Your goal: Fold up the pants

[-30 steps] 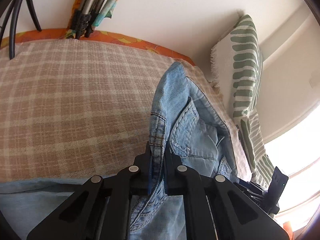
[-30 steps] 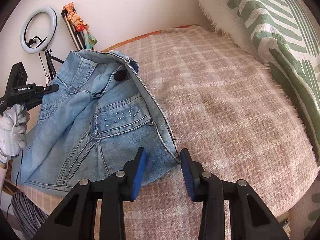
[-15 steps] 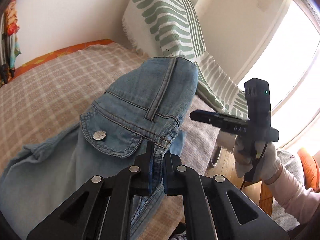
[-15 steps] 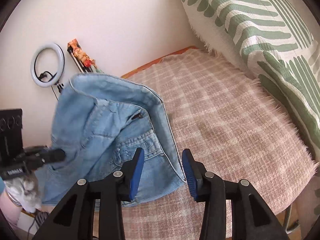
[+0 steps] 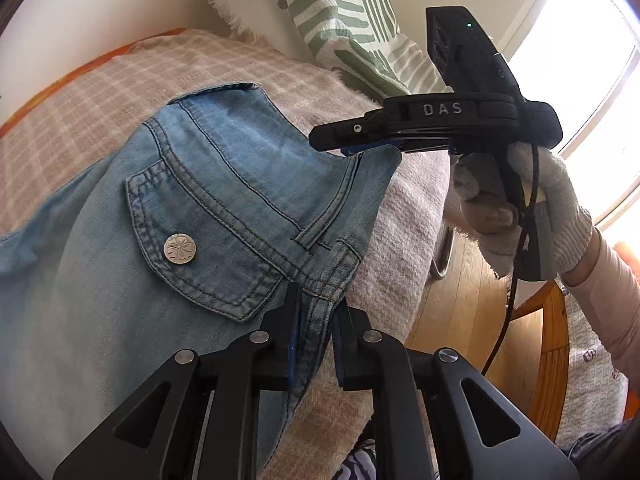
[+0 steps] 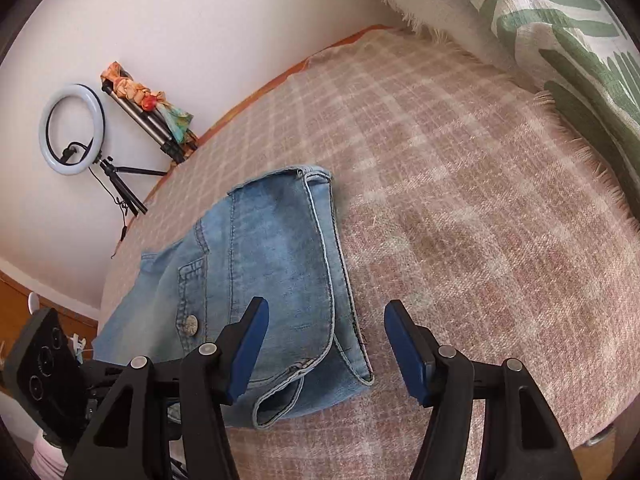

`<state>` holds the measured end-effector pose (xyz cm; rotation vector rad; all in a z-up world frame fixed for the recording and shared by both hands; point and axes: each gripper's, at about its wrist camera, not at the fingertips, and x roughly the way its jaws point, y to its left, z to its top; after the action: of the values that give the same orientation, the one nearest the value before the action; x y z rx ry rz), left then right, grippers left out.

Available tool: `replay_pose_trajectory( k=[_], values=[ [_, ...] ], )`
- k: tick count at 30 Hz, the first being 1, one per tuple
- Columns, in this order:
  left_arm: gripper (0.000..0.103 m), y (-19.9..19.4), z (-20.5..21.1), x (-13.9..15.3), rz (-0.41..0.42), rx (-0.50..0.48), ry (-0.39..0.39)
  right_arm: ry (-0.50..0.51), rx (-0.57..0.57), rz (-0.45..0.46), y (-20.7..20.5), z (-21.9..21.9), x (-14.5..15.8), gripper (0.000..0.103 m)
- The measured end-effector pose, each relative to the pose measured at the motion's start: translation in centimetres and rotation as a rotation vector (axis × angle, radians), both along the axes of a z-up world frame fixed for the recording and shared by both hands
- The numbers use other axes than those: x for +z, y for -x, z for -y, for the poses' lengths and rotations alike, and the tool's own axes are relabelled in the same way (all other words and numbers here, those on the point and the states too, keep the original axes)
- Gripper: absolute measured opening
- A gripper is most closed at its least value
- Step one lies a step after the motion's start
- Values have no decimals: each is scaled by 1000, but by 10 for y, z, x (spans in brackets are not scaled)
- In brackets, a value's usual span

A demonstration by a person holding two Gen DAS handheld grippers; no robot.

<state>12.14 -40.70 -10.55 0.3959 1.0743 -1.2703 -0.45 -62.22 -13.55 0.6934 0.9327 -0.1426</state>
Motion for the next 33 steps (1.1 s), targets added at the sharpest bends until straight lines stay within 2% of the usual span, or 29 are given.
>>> replay_pose_trajectory(
  k=[1,5,10,13,15,17,22,23,24,26,29,31,32,33],
  values=[
    [21,-2,-2,2,-10,4,-8,11,3,-10,-5,-2,-3,63],
    [30,-13,-34,21,-20,59,25,114,22,-14,-23,-6,3,63],
    [31,-53,-115,55,32,253,87,225,86,-22,-47,-4,13,63],
    [31,-70,-171,66,95,368,76,247,97,-15,-58,5,18,63],
    [31,-79,-207,67,112,440,66,252,102,-13,-65,10,16,69],
    [31,-88,-241,62,109,517,58,251,98,-22,-75,14,10,71],
    [31,-98,-317,36,101,708,17,146,71,18,-89,25,-3,71],
    [31,-98,-330,29,91,739,9,118,77,41,-89,24,-2,59],
    [31,-96,-341,23,85,769,3,79,99,58,-90,22,-1,30],
    [31,-94,-364,10,65,826,-8,138,115,58,-91,9,7,18],
    [31,-92,-387,-4,60,889,-22,274,111,31,-92,-3,19,13],
    [31,-91,-401,-11,55,928,-17,296,99,1,-94,-2,19,13],
    [31,-90,-408,-13,45,948,-9,338,103,-23,-96,-5,21,18],
    [31,-89,-415,-14,41,969,2,386,104,-44,-97,-8,24,29]
  ],
)
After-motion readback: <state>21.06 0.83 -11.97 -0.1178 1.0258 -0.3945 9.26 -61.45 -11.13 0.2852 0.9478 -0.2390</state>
